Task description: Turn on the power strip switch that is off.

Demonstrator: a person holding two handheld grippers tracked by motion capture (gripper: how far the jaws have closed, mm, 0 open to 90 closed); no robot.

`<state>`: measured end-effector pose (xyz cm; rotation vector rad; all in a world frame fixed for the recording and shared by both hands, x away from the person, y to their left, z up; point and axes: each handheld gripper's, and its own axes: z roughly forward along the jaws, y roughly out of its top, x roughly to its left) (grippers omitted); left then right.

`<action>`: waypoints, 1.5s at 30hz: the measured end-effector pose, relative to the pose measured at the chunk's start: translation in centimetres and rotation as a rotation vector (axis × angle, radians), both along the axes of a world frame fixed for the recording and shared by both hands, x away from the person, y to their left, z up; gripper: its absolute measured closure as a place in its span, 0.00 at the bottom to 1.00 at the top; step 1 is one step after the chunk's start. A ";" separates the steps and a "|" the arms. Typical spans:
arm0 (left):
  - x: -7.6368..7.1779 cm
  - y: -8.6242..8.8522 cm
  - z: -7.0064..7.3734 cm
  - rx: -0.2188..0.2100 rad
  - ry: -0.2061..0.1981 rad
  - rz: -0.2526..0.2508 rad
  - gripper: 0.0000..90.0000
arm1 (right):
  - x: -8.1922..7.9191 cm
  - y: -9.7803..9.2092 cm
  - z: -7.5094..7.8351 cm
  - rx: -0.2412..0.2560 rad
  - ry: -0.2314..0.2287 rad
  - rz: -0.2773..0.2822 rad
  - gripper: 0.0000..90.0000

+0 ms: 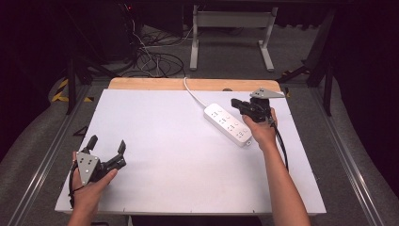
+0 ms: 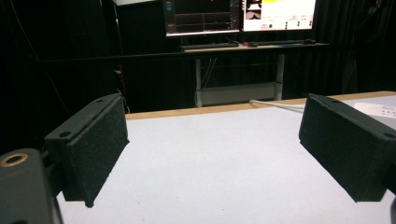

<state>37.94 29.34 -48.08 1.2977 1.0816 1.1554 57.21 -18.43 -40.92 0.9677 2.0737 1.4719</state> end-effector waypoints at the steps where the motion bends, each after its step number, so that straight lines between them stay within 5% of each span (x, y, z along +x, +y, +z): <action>1: 0.0 0.0 0.0 0.000 -0.001 -0.001 0.10 | -0.2 -0.2 0.1 -0.005 0.000 0.001 0.99; 37: 0.1 -0.2 0.0 0.001 0.001 -0.009 0.10 | -5.0 -2.7 0.1 0.066 -0.090 -0.021 0.68; 45: 0.1 -0.1 0.1 -0.003 -0.002 -0.008 0.10 | -6.1 -3.1 0.0 0.116 -0.123 -0.075 0.42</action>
